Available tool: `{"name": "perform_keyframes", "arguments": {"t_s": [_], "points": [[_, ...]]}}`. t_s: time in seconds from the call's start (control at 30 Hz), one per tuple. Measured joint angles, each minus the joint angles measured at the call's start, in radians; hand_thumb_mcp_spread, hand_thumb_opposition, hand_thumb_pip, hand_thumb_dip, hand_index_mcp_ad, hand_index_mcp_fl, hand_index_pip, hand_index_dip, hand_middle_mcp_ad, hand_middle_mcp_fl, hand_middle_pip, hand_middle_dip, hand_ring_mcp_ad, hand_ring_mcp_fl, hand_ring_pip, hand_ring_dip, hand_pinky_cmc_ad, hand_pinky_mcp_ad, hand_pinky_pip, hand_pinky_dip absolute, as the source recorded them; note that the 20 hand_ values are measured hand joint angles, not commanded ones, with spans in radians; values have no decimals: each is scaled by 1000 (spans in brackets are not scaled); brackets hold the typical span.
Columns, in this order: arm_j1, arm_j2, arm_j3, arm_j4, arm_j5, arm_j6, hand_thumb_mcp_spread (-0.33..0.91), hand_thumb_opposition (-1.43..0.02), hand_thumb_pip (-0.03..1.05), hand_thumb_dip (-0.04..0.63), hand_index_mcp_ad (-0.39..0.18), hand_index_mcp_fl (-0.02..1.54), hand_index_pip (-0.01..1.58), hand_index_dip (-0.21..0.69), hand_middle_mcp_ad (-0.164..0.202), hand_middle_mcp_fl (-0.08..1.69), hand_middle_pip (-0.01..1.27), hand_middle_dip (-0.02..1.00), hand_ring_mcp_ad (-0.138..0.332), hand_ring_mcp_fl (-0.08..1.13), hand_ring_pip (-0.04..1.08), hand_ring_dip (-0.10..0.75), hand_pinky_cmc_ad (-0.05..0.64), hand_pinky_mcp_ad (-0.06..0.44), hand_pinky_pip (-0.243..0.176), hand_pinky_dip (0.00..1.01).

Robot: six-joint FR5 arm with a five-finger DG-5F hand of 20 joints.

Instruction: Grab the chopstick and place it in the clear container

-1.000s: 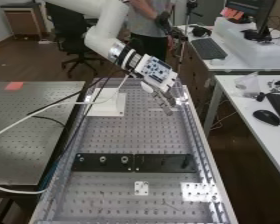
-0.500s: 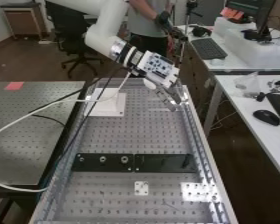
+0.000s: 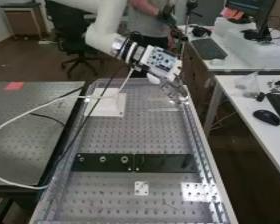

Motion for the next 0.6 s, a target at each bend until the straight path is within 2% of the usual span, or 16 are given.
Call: {"name": "perform_keyframes", "arguments": {"t_s": [0.1, 0.2, 0.3, 0.33, 0.43, 0.5, 0.57, 0.6], "points": [[-2, 13, 10, 42, -27, -42, 532, -864, 508, 295, -237, 902, 101, 316, 28, 1082, 122, 658, 61, 314, 110, 499, 349, 316, -14, 169], [-5, 25, 21, 69, -60, -61, 503, -852, 485, 290, -236, 902, 84, 316, 28, 1059, 117, 663, 58, 283, 110, 489, 358, 312, -42, 164], [-10, 43, 23, 93, -83, -69, 468, -852, 443, 291, -236, 798, 61, 316, 24, 864, 87, 663, 61, 215, 105, 480, 360, 312, -44, 164], [-13, 55, 20, 109, -89, -76, 438, -834, 438, 274, -236, 714, 47, 316, 24, 789, 79, 658, 63, 197, 105, 478, 367, 312, -44, 168], [-19, 80, 10, 139, -98, -95, 379, -785, 414, 227, -236, 635, 35, 316, 30, 672, 75, 628, 66, 147, 101, 456, 379, 312, -61, 208], [-25, 106, -5, 170, -108, -131, 346, -757, 384, 208, -236, 559, 38, 328, 26, 538, 75, 597, 70, 115, 105, 442, 412, 316, -72, 216], [-30, 133, -18, 193, -120, -168, 333, -750, 367, 168, -236, 546, 31, 332, 24, 483, 77, 565, 66, 91, 99, 408, 431, 311, -75, 262], [-34, 151, -26, 206, -127, -195, 307, -730, 367, 154, -234, 524, 33, 342, 28, 436, 75, 541, 86, 75, 103, 394, 436, 321, -89, 262]]}}
